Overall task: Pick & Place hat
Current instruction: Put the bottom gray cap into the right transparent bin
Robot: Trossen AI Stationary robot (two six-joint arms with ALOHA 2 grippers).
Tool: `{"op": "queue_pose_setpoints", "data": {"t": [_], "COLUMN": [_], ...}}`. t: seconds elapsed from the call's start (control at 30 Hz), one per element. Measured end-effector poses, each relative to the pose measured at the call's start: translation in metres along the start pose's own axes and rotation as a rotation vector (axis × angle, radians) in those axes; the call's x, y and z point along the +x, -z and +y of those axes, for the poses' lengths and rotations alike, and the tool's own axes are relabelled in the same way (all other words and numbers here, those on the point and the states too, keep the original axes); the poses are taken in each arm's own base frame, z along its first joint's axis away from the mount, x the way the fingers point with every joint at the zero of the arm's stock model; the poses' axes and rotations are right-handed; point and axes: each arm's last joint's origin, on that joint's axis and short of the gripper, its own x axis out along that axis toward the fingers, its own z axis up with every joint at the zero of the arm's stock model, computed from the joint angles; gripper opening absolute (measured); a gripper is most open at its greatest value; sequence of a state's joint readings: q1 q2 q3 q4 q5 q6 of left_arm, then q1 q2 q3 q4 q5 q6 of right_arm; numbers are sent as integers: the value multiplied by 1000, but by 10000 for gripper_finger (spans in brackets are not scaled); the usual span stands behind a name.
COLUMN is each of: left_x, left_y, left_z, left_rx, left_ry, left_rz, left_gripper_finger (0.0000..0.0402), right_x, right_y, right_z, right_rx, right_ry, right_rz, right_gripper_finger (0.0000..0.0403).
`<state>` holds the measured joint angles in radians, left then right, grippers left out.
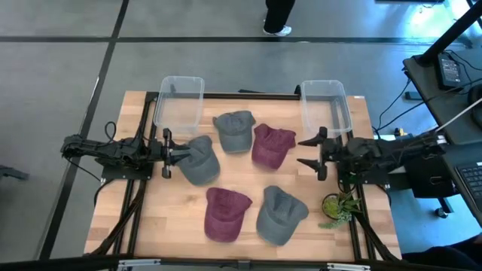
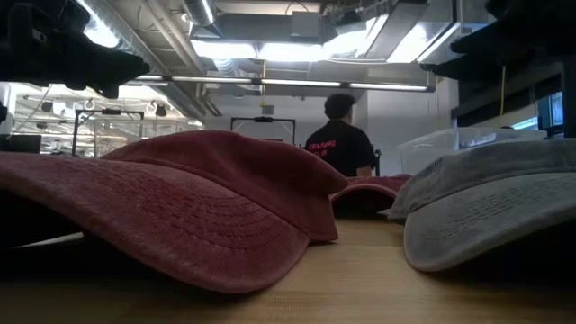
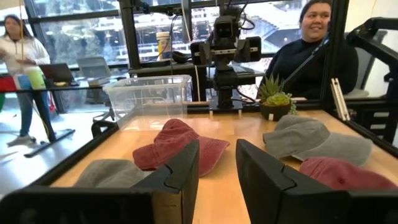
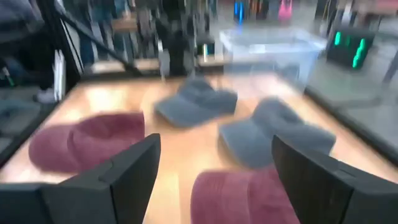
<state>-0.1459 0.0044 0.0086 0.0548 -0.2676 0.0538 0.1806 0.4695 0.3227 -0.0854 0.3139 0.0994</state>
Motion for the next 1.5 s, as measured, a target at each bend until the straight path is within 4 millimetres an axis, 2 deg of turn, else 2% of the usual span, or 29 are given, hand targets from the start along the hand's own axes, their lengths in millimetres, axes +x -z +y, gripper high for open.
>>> {"op": "queue_pose_setpoints", "data": {"t": [0.13,0.33,0.57,0.67,0.77,1.07,1.23,1.33,1.5], "left_x": [0,0,0,0,0,0,0,0,0], "left_y": [0,0,0,0,0,0,0,0,0], "left_z": [0,0,0,0,0,0,0,0,0], "left_rx": [-15,-15,-15,-15,-15,-14,-14,-14,-14], "left_ry": [0,0,0,0,0,-3,-3,-4,-4], "left_rz": [0,0,0,0,0,0,0,0,0], "left_gripper_finger": [100,100,100,98,99,99,100,102,100], "right_x": [18,49,80,93,103,122,129,129,121], "right_y": [-16,-30,-15,-3,11,57,73,75,60], "right_z": [11,45,94,110,123,134,135,134,132], "right_rx": [27,56,192,304,340,307,242,215,195], "right_ry": [-17,-65,-49,-34,4,169,229,223,168], "right_rz": [190,447,759,877,953,1076,1099,1109,1072], "right_gripper_finger": [304,304,304,304,304,304,299,282,254]}}
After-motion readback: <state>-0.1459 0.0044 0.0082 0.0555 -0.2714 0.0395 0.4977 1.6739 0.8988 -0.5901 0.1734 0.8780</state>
